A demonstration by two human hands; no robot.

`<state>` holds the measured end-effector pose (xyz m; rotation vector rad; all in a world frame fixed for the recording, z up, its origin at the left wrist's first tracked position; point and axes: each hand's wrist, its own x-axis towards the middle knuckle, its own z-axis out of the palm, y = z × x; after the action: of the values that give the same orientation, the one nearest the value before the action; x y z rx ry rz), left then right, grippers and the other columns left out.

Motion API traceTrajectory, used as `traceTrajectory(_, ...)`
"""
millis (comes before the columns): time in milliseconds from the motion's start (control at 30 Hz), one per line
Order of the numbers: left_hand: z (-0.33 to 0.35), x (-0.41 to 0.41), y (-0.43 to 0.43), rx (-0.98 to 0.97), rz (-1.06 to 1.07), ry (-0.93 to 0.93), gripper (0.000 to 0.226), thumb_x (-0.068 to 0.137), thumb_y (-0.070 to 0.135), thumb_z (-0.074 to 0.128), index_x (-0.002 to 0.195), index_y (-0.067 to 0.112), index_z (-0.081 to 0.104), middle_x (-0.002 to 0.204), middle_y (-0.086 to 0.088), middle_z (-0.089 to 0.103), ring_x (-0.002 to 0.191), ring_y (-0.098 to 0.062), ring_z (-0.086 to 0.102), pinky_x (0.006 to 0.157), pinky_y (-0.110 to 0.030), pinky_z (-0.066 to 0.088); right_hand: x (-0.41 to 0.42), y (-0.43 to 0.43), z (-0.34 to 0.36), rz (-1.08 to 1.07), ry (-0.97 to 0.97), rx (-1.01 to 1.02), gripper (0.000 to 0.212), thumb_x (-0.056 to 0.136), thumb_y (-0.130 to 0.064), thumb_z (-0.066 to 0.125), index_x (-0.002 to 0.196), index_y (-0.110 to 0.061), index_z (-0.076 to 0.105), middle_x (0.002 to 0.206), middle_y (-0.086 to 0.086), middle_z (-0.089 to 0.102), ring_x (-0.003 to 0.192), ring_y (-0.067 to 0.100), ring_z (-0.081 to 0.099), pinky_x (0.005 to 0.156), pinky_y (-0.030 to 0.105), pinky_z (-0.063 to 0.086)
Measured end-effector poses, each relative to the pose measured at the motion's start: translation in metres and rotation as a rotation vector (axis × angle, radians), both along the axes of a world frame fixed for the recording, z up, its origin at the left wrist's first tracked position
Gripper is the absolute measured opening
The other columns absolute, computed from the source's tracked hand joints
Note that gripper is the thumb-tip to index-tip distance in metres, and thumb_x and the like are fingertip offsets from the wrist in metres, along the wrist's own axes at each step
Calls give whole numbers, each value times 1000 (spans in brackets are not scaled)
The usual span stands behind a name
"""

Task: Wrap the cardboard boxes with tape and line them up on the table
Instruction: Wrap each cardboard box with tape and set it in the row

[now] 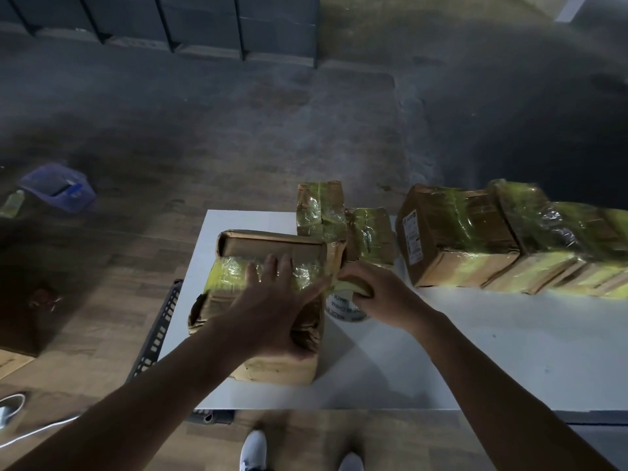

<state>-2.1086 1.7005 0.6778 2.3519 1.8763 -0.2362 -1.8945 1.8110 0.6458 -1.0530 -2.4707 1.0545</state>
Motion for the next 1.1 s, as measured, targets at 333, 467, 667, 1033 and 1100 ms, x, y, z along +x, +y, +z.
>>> traceTrajectory(333, -4, -4, -4, -4, 2, -35, 122, 55, 84, 61, 147, 47, -10, 152, -32, 15, 142, -51, 10, 109, -69, 19, 4, -4, -16, 7, -44, -53, 47, 81, -6, 65, 111, -41, 51, 108, -14, 55, 94, 7, 57, 67, 16, 44)
traceTrajectory(467, -5, -7, -7, -6, 14, -49, 122, 55, 84, 61, 146, 48, -11, 154, -30, 10, 143, -50, 6, 111, -69, 15, 2, -4, -20, -4, -58, -68, 55, 82, -7, 66, 112, -45, 40, 108, -12, 53, 94, 9, 58, 66, 16, 50)
traceTrajectory(667, -5, -2, -9, -13, 17, -55, 122, 57, 81, 63, 145, 47, -15, 156, -30, 4, 144, -50, -1, 112, -69, 7, -6, -3, -35, 48, -225, 6, 55, 83, -20, 70, 118, -37, 31, 106, -2, 63, 84, 13, 58, 59, 20, 45)
traceTrajectory(1033, -9, -7, -15, 3, 43, -77, 122, 59, 82, 56, 144, 48, -25, 157, -29, -6, 144, -49, -9, 113, -68, 3, -14, -8, -57, -128, -11, -190, 65, 71, -18, 75, 108, -54, 35, 100, -15, 56, 83, -1, 59, 52, 11, 45)
traceTrajectory(1100, -11, -7, -17, 14, 45, -73, 124, 58, 83, 55, 143, 46, -28, 157, -28, -10, 143, -49, -13, 113, -68, 1, -6, -14, -63, -177, 46, -216, 57, 75, -23, 75, 106, -55, 39, 103, -19, 56, 90, -5, 58, 60, 8, 45)
